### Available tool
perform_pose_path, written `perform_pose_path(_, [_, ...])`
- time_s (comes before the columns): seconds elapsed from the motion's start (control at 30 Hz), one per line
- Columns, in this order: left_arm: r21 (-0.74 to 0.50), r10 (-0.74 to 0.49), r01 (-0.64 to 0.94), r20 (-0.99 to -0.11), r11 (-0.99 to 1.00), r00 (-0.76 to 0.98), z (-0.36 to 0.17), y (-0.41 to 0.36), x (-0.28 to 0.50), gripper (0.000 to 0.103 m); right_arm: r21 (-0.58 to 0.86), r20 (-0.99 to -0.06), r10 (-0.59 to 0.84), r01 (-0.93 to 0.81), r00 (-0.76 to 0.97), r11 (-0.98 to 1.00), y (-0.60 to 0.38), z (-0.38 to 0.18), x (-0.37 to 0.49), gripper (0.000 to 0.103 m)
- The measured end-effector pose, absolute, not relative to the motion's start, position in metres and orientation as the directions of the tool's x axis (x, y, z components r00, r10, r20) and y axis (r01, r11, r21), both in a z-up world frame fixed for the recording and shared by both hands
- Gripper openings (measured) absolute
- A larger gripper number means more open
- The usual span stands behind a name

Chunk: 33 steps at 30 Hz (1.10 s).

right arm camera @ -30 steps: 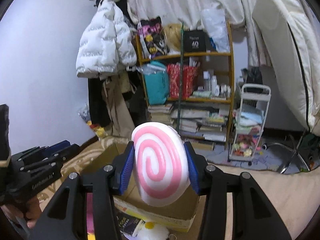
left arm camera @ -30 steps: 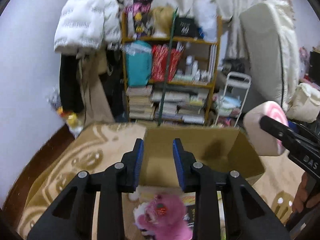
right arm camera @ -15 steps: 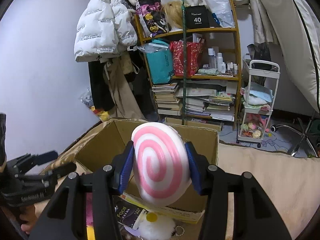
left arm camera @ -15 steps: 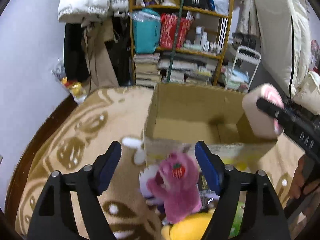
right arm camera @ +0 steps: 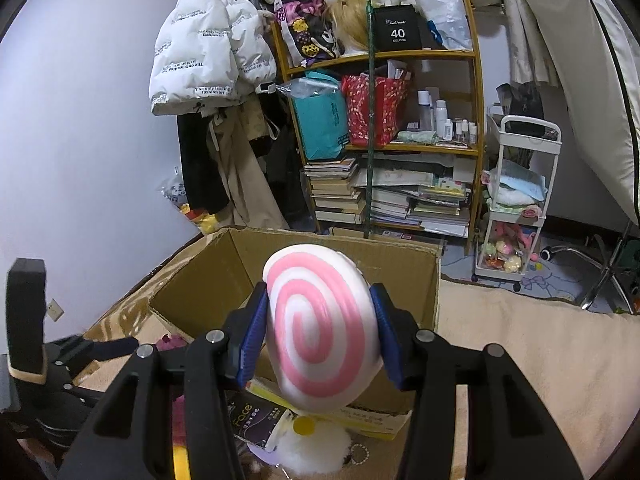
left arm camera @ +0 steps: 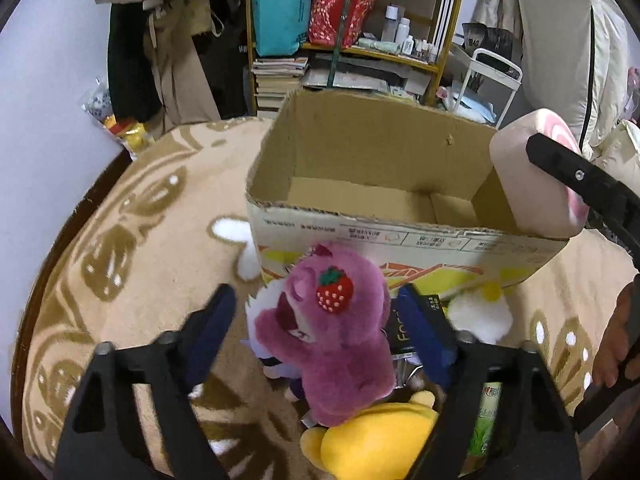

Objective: Organize soft objects
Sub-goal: 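Carry the pink bear and swirl cushion over the open cardboard box, then open both tools to drop the bear and cushion into the box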

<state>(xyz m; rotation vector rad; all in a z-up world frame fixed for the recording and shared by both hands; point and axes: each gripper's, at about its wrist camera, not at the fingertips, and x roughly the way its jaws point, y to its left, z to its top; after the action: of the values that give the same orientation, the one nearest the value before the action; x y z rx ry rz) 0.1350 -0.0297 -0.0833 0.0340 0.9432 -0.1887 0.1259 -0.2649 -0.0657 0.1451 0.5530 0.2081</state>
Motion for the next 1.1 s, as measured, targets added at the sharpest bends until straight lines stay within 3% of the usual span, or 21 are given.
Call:
perform_pose_path(0.03, [-0.063,-0.153,0.176,-0.815,0.982,0.560,-0.087,-0.030,0.136,0.058,0.191,-0.506,0.235,-0.158,0.830,0.969,-0.265,-0.066,0.126,0.054])
perform_pose_path(0.1, [-0.070,-0.155,0.170,-0.811,0.983,0.564,-0.088,-0.029,0.138,0.054,0.191,-0.507,0.235,-0.158,0.830,0.969,-0.265,-0.066,0.127,0.054])
perform_pose_path(0.13, [-0.069,-0.156,0.170,-0.803,0.983,0.575,-0.088,-0.029,0.136,0.046,0.191,-0.506,0.236,-0.159,0.829,0.969,-0.264,-0.066,0.127,0.054])
perform_pose_path(0.37, [-0.007,-0.123,0.176,-0.742,0.984,0.659,-0.068,-0.031,0.120,0.045,0.191,-0.504,0.238,-0.162,0.830,0.968,-0.264,-0.067,0.126,0.054])
perform_pose_path(0.83, [0.067,-0.144,0.197,-0.469,0.978,0.871,0.020,-0.037,0.116,0.045,0.205,-0.477,0.239,-0.157,0.846,0.966,-0.268,-0.055,0.132,0.054])
perform_pose_path(1.1, [-0.008,-0.162,0.180,-0.470,0.984,0.868,0.017,-0.039,0.155,0.046,0.204,-0.495,0.241,-0.158,0.835,0.966,-0.269,-0.057,0.140,0.054])
